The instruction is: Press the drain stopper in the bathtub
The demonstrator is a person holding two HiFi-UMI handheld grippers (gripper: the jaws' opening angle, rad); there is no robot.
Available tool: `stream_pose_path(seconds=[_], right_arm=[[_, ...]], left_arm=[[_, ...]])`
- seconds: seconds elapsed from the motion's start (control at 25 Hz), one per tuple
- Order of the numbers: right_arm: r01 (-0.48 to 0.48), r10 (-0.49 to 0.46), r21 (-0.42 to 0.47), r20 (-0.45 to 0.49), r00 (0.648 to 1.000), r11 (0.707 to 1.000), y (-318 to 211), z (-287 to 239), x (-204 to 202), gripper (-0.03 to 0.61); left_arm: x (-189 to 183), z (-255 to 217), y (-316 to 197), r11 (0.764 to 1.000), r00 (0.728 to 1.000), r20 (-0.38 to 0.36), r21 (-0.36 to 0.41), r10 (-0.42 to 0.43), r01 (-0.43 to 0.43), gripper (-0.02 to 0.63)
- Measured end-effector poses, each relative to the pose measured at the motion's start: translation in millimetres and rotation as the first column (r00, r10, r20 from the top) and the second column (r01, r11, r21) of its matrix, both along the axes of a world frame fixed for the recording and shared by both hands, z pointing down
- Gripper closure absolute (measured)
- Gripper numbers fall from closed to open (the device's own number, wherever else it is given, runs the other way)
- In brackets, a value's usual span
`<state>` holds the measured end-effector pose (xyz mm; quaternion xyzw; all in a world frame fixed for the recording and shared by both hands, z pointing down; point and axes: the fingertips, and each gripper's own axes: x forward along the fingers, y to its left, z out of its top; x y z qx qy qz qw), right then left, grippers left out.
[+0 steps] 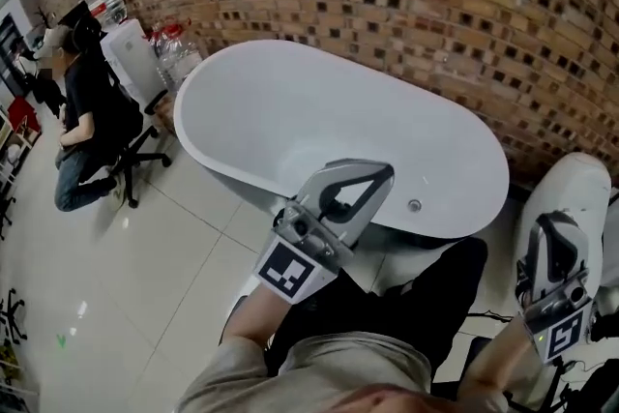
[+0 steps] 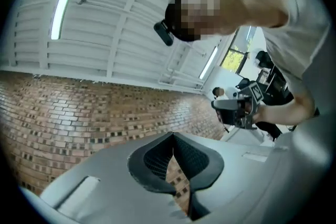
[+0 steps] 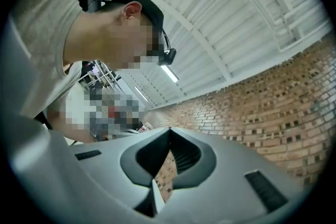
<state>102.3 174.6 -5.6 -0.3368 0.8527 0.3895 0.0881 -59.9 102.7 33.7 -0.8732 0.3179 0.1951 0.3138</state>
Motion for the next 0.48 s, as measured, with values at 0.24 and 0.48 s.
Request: stream_pose_path(seconds=[0.24, 0.48], right_arm=[[0.008, -0.004, 0.119, -0.029, 1.0, 0.993, 47, -9, -1, 0.578], [-0.004, 0.016, 0.154, -0.074, 0.997, 0.988, 53, -3, -9, 0.578]], left_arm=[[-15, -33, 54, 0.996, 1.0, -0.007, 0.086, 0.029, -0.028, 0.609], [-16, -30, 69, 0.995, 0.999, 0.029, 0.091, 0.042, -0.044, 0.609]])
